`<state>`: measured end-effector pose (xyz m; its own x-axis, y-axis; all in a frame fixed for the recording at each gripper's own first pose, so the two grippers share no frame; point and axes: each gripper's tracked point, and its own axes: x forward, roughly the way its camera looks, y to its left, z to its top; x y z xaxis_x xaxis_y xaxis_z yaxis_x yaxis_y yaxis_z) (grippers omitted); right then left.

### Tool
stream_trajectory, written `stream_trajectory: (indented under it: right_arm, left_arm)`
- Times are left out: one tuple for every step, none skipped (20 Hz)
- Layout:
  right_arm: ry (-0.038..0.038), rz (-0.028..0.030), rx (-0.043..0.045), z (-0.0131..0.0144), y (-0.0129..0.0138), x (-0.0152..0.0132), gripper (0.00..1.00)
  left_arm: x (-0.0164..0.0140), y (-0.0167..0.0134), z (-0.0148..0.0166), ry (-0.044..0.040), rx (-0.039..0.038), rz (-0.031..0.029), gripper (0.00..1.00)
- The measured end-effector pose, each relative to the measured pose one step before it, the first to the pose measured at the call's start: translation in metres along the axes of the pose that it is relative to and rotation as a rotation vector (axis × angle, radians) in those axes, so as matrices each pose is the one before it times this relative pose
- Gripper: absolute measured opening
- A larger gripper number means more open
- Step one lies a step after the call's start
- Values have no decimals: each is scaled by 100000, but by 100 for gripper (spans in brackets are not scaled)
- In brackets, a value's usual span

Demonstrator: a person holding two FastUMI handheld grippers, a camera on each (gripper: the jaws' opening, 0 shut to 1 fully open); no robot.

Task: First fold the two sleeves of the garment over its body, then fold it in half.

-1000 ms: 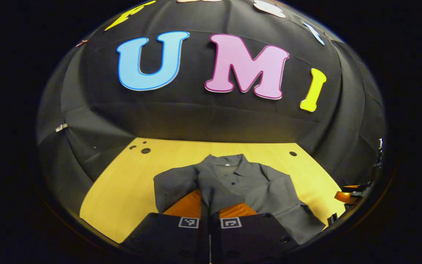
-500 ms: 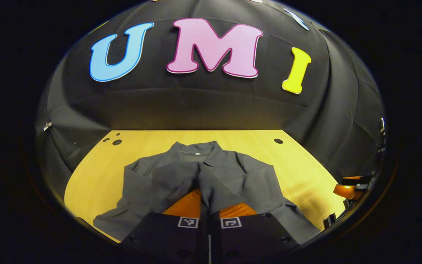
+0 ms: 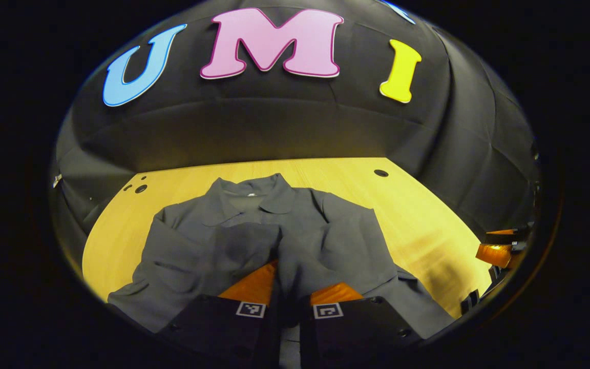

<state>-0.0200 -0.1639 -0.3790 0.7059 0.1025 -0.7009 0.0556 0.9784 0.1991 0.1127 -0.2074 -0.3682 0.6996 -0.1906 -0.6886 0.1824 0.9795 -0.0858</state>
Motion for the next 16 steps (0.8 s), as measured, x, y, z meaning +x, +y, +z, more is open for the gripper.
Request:
stream_trajectory:
  right_arm:
    - [62, -69, 87, 69, -128, 13, 76]
    - [6, -190, -41, -2, -69, 62, 76]
    - [70, -40, -112, 4, -91, 4, 76]
    - [25, -118, -163, -47, -62, 10, 77]
    - [166, -109, -101, 17, -9, 10, 77]
    - [171, -61, 12, -19, -17, -38, 77]
    - [-51, 213, 259, 51, 185, -6, 77]
    - [-16, 334, 70, 11, 176, -135, 77]
    - [8, -28, -141, 10, 188, -57, 76]
    - [-10, 260, -77, -2, 319, -141, 76]
    - [-157, 334, -12, 47, 313, -228, 76]
    - [-179, 340, 164, -79, 507, -186, 77]
    - [39, 596, 248, -118, 520, -209, 77]
    - [130, 206, 171, -180, 410, -376, 77]
    - [257, 355, 88, -165, 487, -252, 76]
    - [168, 308, 80, -190, 541, -207, 77]
  left_arm:
    - [247, -108, -275, 696, 608, 28, 25]
    - [266, -157, -433, 792, 224, -327, 35]
    - [82, -428, -247, 621, -248, -1282, 35]
    - [180, -474, -312, 517, -498, -1482, 35]
    - [-130, -463, -152, 181, -475, -1433, 48]
    - [-41, -487, 147, -553, -147, -1225, 60]
    - [-174, -527, 235, -1311, 132, -1610, 65]
    - [-244, -617, 233, -1484, 493, -1453, 75]
    - [-287, -482, 236, -1318, 801, -1367, 85]
    - [-366, -495, 222, -975, 816, -1322, 94]
    - [-330, -316, 193, -655, 835, -739, 95]
    - [-359, -370, -62, -156, 613, -1042, 95]
    - [-577, -299, -88, 324, 686, -1017, 96]
    - [-722, -113, -183, 167, 627, -559, 96]
    - [-699, -120, -249, 273, 316, -1066, 96]
    - [-659, -165, -118, -51, -30, -1142, 92]
